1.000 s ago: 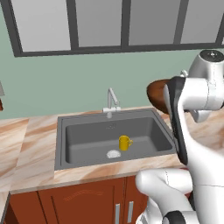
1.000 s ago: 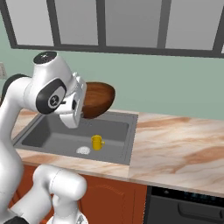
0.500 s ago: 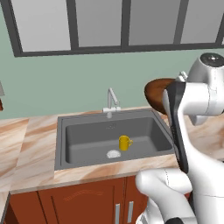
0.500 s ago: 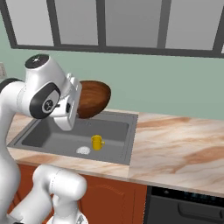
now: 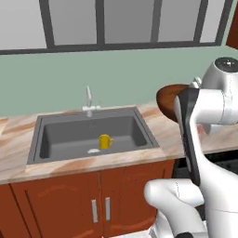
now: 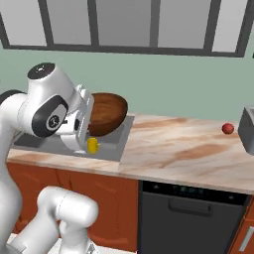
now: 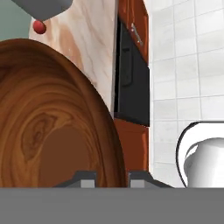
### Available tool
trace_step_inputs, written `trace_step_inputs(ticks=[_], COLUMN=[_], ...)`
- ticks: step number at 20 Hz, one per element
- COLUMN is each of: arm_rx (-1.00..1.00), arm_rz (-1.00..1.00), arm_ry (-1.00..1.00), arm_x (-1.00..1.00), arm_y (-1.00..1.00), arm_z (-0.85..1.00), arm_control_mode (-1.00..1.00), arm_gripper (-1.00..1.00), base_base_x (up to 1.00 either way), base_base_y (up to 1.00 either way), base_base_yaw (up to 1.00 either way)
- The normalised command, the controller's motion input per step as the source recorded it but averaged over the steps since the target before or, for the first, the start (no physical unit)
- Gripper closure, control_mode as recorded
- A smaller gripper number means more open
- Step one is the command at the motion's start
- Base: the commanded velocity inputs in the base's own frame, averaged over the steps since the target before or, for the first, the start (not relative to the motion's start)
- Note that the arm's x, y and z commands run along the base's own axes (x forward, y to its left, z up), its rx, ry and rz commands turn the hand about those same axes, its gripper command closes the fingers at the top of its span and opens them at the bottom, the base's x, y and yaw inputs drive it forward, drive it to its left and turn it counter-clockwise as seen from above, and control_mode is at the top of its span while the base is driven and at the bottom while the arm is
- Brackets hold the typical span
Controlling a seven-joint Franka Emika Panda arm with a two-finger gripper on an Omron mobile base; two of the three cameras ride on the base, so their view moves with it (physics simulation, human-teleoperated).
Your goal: Pick the mug and place it in the sink. Pick the bowl and place it in the open cabinet and then close the cabinet.
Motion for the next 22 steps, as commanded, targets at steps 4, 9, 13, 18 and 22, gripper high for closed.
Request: trace_step_inputs(ticks=[4, 9, 13, 18, 22], arm_rx=[0.00, 0.00, 0.00, 0.00, 0.00], arm_rz=[0.00, 0.00, 0.00, 0.00, 0.00], arm_ry=[0.00, 0.00, 0.00, 0.00, 0.00], arm_x=[0.00, 0.00, 0.00, 0.00, 0.00], arm_y=[0.00, 0.00, 0.00, 0.00, 0.00], arm_z=[0.00, 0.00, 0.00, 0.00, 0.00], arm_control_mode=[1.00, 1.00, 1.00, 1.00, 1.00], arm_gripper=[1.00, 1.00, 1.00, 1.00, 1.00], base_base_x=[-1.00, -0.99, -0.99, -0.81, -0.11], base_base_y=[-0.17, 0.41, 0.07, -0.10, -0.26], base_base_yaw=[-0.02, 0.23, 0.50, 0.60, 0.66])
